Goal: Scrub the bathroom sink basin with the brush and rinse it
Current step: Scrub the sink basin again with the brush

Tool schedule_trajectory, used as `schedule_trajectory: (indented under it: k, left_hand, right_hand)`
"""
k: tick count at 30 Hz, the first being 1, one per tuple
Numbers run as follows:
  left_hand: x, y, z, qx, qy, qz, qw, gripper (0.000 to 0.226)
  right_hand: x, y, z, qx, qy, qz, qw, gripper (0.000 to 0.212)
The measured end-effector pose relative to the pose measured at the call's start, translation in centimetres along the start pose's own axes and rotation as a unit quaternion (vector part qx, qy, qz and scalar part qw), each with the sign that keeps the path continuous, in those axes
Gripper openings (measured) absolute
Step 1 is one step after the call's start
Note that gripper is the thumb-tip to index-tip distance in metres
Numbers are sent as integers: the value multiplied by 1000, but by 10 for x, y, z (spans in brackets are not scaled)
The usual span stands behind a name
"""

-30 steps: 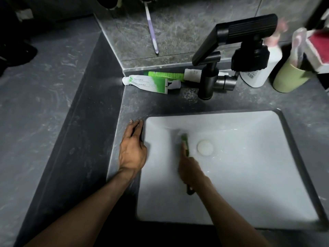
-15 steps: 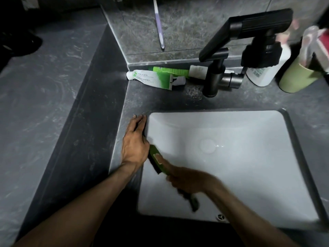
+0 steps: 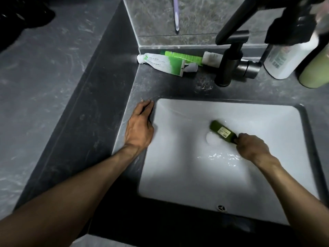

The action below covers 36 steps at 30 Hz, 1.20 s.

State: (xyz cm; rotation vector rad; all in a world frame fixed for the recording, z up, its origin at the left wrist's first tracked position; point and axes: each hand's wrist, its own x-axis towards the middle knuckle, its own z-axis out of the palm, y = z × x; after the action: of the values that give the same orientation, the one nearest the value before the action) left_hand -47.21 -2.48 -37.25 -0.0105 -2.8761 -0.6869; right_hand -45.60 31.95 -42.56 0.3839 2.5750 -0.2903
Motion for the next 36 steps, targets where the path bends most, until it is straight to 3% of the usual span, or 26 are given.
schedule_trajectory:
  k: [4, 6, 9, 14, 17, 20, 22, 25, 29, 31, 34, 36]
  left_hand:
    - [0, 1, 0, 1, -3, -1, 1000, 74]
    - [1, 0, 0, 3, -4, -2, 1000, 75]
    - [1, 0, 0, 10, -5, 3, 1000, 74]
    - [1, 1, -1, 14, -10, -3, 1000, 75]
    - [2, 2, -1, 17, -12, -9, 1000, 77]
    - [1, 2, -1, 12, -11, -3, 1000, 77]
    - [1, 2, -1, 6, -10, -1, 1000, 77]
    - [2, 1, 0, 8, -9, 1, 1000, 77]
    - [3, 1, 1, 11, -12, 5, 1000, 79]
    - [2, 1, 1, 13, -11, 3, 1000, 78]
    - [2, 1, 2, 12, -12, 0, 1000, 78]
    - [3, 2, 1, 11, -14, -1, 1000, 77]
  right_hand:
    - [-3, -28, 21, 81, -51, -53, 994, 22]
    - [-6, -52, 29, 132, -100, -94, 982, 20]
    - [-10, -85, 36, 281, -173, -106, 938, 16]
    - [-22, -123, 40, 356, -241, -214, 877, 21]
    - [-30, -116, 40, 318, -309, -287, 849, 18]
    - [-37, -101, 45, 178, -341, -349, 855, 21]
    - [-42, -99, 51, 48, -307, -417, 854, 24]
    - [-32, -103, 52, 51, -169, -496, 850, 17]
    - [16, -100, 47, 105, -11, -416, 903, 15]
    - [13, -99, 47, 106, -23, -417, 903, 14]
    - [-22, -100, 58, 127, -67, -500, 854, 18]
    - [-36, -99, 62, 130, -81, -515, 843, 29]
